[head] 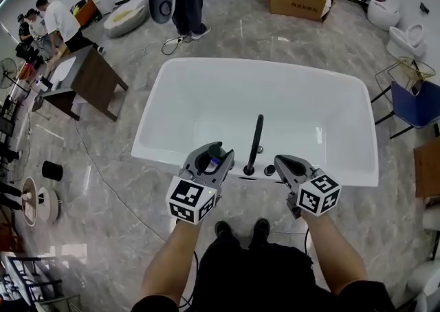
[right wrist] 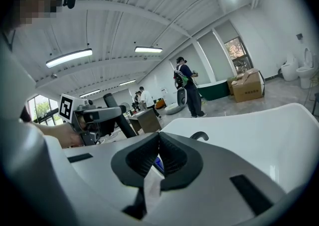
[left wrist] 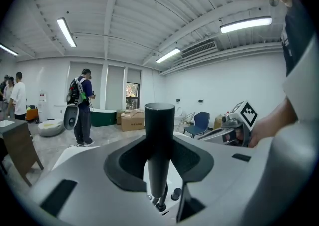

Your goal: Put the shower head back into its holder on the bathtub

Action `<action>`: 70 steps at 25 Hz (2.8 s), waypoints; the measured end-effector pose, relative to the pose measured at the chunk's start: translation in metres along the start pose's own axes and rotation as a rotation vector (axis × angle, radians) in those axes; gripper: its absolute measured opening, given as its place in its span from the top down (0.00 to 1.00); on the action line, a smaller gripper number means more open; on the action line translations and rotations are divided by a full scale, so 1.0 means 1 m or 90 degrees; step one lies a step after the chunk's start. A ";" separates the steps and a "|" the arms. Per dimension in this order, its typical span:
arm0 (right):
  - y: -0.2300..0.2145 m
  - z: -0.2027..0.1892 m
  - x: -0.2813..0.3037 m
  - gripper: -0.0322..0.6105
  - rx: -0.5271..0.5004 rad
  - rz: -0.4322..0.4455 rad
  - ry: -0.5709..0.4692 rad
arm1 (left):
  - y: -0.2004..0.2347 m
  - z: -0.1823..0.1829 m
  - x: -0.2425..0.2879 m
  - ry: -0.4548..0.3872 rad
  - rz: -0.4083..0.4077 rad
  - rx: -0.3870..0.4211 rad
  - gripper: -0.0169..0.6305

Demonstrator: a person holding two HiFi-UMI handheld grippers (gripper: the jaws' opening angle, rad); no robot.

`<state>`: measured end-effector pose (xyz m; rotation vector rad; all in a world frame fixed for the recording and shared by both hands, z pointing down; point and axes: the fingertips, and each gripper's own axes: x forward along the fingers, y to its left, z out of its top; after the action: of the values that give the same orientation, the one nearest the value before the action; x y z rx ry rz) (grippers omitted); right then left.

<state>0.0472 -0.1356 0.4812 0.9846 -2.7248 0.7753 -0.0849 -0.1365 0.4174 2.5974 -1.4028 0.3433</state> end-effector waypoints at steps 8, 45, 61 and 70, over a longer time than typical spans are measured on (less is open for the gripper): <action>0.007 0.020 0.006 0.92 -0.021 0.041 -0.004 | 0.002 -0.030 0.025 0.021 0.025 -0.025 0.75; -0.036 -0.075 0.038 0.92 0.079 0.016 0.093 | 0.029 -0.249 0.089 0.279 0.085 -0.029 0.74; -0.040 -0.086 0.036 0.92 0.093 0.004 0.108 | 0.029 -0.280 0.093 0.339 0.089 0.003 0.74; -0.039 -0.094 0.032 0.93 0.096 -0.004 0.109 | 0.039 -0.278 0.094 0.330 0.119 -0.004 0.74</action>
<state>0.0431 -0.1302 0.5874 0.9082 -2.5470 1.0268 -0.1008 -0.1621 0.7116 2.1451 -1.4342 0.9541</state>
